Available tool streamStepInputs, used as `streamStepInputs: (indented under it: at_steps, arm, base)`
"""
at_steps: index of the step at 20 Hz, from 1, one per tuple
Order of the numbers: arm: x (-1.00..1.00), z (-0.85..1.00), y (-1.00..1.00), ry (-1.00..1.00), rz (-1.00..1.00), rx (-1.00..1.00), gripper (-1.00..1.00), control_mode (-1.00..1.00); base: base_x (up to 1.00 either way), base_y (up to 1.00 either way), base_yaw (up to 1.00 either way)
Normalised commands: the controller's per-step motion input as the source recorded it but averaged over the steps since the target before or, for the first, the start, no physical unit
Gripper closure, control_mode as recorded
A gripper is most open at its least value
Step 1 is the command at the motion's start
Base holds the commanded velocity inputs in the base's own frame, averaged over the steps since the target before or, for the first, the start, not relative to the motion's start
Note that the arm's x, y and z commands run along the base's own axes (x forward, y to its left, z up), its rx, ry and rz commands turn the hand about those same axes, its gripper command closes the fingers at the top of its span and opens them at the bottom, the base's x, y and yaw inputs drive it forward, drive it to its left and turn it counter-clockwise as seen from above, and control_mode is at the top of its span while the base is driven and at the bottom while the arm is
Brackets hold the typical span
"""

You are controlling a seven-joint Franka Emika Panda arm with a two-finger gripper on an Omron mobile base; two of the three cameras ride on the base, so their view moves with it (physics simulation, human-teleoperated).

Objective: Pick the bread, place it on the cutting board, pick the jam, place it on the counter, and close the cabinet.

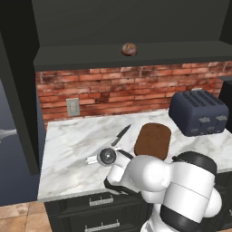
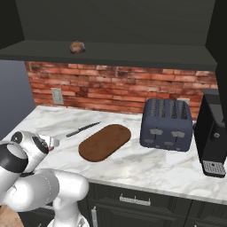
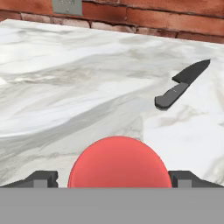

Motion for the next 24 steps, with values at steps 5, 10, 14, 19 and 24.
streamStepInputs:
  at_steps: [5,10,14,19,24]
  arm:
    - [-0.05,0.0,-0.1,0.0,0.0,0.0,-1.0,-1.0]
    - [0.0,0.19,-0.17,0.0,0.0,0.0,-1.0,-1.0]
    - [-0.02,0.27,-0.24,0.0,0.0,0.0,-1.0,-1.0]
    - [-0.07,0.29,-0.19,0.0,0.0,0.01,-1.0,-1.0]
    - [-0.09,0.3,-0.14,0.0,0.0,0.01,-1.0,-1.0]
  base:
    - [0.0,0.0,0.0]
    - [0.0,0.0,0.0]
    - [0.0,0.0,0.0]
    - [0.0,0.0,0.0]
    - [0.0,0.0,0.0]
